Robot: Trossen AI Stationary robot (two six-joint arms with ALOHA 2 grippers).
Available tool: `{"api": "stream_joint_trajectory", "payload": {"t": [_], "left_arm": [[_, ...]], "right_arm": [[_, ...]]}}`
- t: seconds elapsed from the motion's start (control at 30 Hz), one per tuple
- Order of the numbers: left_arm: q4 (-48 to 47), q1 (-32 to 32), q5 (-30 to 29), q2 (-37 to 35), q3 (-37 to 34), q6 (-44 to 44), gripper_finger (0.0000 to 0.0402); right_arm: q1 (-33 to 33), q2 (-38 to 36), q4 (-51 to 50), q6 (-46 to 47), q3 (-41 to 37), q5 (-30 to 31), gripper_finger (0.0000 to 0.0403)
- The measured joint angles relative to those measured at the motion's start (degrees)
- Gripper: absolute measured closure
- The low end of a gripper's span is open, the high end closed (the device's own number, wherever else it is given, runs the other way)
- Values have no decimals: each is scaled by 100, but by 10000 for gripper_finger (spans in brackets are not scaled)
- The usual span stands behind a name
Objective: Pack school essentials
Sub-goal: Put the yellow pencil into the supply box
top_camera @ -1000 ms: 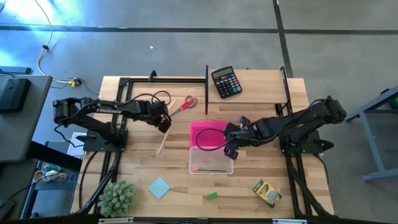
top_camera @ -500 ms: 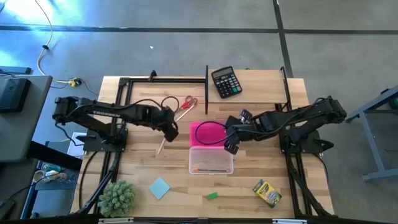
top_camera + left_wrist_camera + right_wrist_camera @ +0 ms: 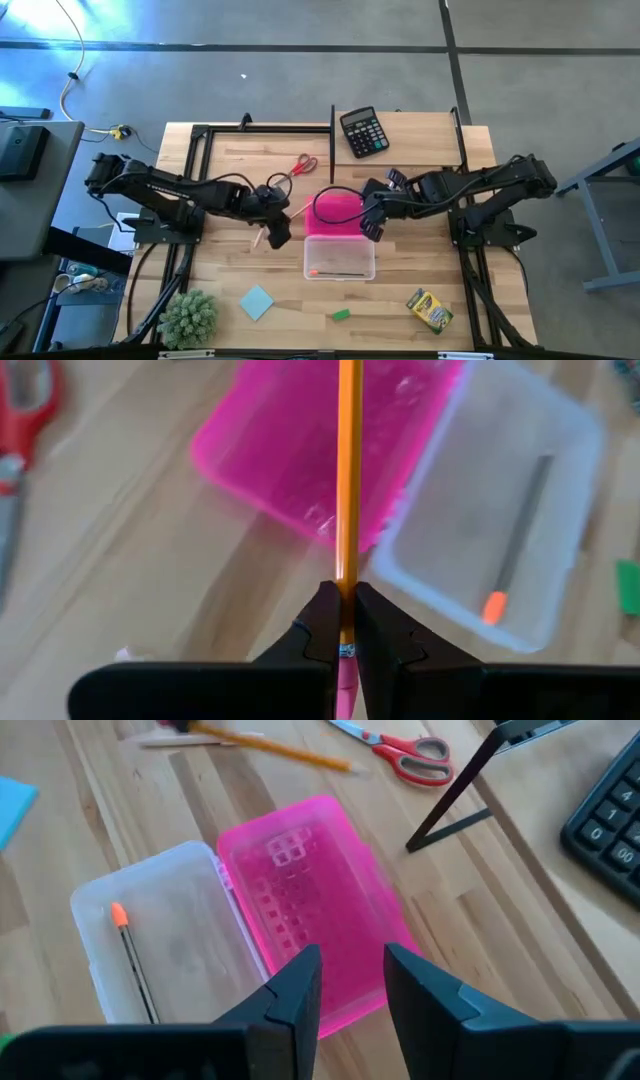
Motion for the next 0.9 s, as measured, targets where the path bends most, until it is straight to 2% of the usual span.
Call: {"api": "stream_joint_trajectory", "payload": {"t": [0.23,0.5,0.9], "left_arm": [[439,-72,48,223,-7,109,394],[1181,-196,488,716,27,545,394],[1114,-550,575,1790,966,1324,394]], "right_arm": [[-95,-2,-43,-136,378,-11,299],[-98,-2,-36,-262,596,35,299],[-98,-2,-66,-262,596,326,299]]}}
